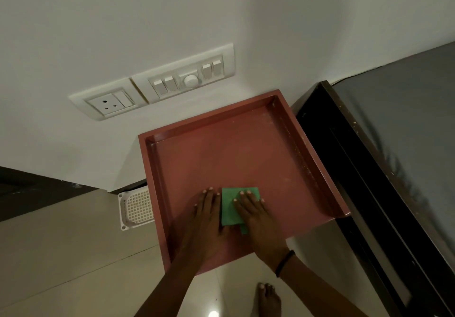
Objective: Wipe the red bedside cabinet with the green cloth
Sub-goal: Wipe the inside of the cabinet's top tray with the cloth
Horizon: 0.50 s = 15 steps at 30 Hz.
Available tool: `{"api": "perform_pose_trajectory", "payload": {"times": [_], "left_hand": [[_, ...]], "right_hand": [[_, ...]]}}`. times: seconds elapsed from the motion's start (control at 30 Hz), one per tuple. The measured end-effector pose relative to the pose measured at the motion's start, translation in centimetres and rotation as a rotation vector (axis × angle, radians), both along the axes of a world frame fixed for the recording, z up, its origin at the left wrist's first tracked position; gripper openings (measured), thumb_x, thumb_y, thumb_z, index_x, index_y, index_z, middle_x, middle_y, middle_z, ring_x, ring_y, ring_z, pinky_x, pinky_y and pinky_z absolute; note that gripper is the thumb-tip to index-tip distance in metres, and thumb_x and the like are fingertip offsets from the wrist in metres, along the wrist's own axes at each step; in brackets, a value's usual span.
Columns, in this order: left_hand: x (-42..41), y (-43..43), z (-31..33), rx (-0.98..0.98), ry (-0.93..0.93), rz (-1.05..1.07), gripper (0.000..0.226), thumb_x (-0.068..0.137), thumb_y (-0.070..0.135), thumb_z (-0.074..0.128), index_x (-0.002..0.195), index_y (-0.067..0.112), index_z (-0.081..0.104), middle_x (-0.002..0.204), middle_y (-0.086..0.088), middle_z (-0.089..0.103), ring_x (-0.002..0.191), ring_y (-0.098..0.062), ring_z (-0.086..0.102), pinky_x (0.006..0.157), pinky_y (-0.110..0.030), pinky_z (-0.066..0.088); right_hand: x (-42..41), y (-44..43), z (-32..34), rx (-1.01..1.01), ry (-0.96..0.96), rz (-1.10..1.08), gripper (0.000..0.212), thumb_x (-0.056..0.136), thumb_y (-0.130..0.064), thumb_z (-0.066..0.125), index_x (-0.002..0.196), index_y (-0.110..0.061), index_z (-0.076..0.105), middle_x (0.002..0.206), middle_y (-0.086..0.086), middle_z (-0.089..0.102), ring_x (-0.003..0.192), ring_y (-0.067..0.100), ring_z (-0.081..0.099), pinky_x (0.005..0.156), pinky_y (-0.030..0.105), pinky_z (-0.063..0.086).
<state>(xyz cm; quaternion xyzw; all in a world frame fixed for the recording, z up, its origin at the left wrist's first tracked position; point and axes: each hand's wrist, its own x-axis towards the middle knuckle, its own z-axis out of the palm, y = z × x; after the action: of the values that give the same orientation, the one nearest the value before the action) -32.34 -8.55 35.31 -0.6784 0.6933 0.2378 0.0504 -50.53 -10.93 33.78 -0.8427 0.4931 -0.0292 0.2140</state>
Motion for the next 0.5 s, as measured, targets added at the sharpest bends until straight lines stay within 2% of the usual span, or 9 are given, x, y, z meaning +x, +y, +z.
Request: {"api": "perform_pose_trajectory", "payload": {"times": [0.07, 0.13, 0.2, 0.23, 0.3, 0.37, 0.43, 0.5], "left_hand": [[0.2, 0.3, -0.4, 0.032, -0.004, -0.052, 0.094, 0.091, 0.059, 0.050, 0.160, 0.011, 0.006, 0.167, -0.009, -0.004, 0.155, -0.026, -0.002, 0.124, -0.051, 0.018], [0.6, 0.5, -0.5, 0.044, 0.015, -0.069, 0.101, 0.089, 0.064, 0.052, 0.160, 0.015, -0.002, 0.166, -0.005, -0.015, 0.154, -0.022, -0.013, 0.125, -0.045, 0.005], [1.0, 1.0, -0.8, 0.006, 0.018, -0.066, 0.100, 0.089, 0.062, 0.054, 0.160, 0.017, -0.001, 0.165, -0.001, -0.017, 0.153, -0.019, -0.015, 0.126, -0.045, 0.008], [1.2, 1.1, -0.8, -0.008, 0.024, -0.056, 0.099, 0.089, 0.060, 0.055, 0.160, 0.018, 0.001, 0.164, 0.001, -0.017, 0.152, -0.017, -0.015, 0.126, -0.045, 0.010], [1.5, 1.5, -1.0, -0.014, 0.045, -0.043, 0.098, 0.089, 0.056, 0.058, 0.160, 0.018, 0.002, 0.163, 0.003, -0.019, 0.150, -0.015, -0.017, 0.126, -0.044, 0.010], [1.2, 1.2, -0.9, -0.045, 0.055, -0.034, 0.098, 0.089, 0.055, 0.059, 0.160, 0.018, 0.002, 0.164, 0.002, -0.017, 0.149, -0.013, -0.020, 0.124, -0.038, 0.001], [1.1, 1.6, -0.8, -0.045, 0.062, -0.027, 0.101, 0.088, 0.056, 0.060, 0.160, 0.018, 0.000, 0.165, 0.000, -0.017, 0.149, -0.013, -0.021, 0.120, -0.035, -0.004], [1.0, 1.6, -0.7, -0.029, 0.051, -0.028, 0.104, 0.089, 0.058, 0.058, 0.158, 0.017, -0.008, 0.163, 0.000, -0.022, 0.148, -0.014, -0.024, 0.120, -0.034, -0.008]], "right_hand": [[-0.7, 1.7, 0.5, -0.033, 0.023, 0.054, 0.078, 0.063, -0.012, 0.083, 0.137, -0.018, 0.059, 0.145, 0.005, 0.055, 0.135, 0.026, 0.051, 0.113, 0.044, 0.039], [-2.0, 1.7, 0.6, -0.052, 0.090, 0.112, 0.084, 0.058, -0.015, 0.087, 0.137, -0.018, 0.059, 0.144, 0.005, 0.056, 0.133, 0.024, 0.053, 0.111, 0.043, 0.041], [-2.9, 0.1, 0.4, -0.060, 0.169, 0.131, 0.090, 0.053, -0.024, 0.091, 0.137, -0.020, 0.059, 0.144, 0.004, 0.057, 0.130, 0.024, 0.057, 0.109, 0.045, 0.042], [-3.0, -1.1, 0.2, -0.067, 0.201, 0.129, 0.084, 0.057, -0.024, 0.087, 0.137, -0.020, 0.059, 0.142, 0.003, 0.058, 0.128, 0.024, 0.058, 0.108, 0.045, 0.043], [-1.9, -3.7, -0.1, -0.148, 0.213, 0.108, 0.059, 0.075, -0.019, 0.060, 0.135, -0.018, 0.059, 0.139, 0.004, 0.061, 0.126, 0.025, 0.060, 0.105, 0.044, 0.042], [-0.3, -6.0, 0.8, -0.080, 0.212, 0.021, 0.056, 0.081, -0.015, 0.037, 0.131, -0.015, 0.062, 0.136, 0.006, 0.062, 0.126, 0.028, 0.059, 0.105, 0.044, 0.045], [2.2, -5.9, 0.4, -0.039, 0.178, -0.073, 0.056, 0.085, -0.015, 0.031, 0.132, -0.010, 0.062, 0.138, 0.010, 0.060, 0.131, 0.033, 0.055, 0.107, 0.049, 0.045], [3.9, -4.6, 0.4, -0.014, 0.127, -0.110, 0.055, 0.087, -0.019, 0.034, 0.133, -0.009, 0.061, 0.139, 0.013, 0.060, 0.132, 0.036, 0.053, 0.110, 0.052, 0.041]]}}
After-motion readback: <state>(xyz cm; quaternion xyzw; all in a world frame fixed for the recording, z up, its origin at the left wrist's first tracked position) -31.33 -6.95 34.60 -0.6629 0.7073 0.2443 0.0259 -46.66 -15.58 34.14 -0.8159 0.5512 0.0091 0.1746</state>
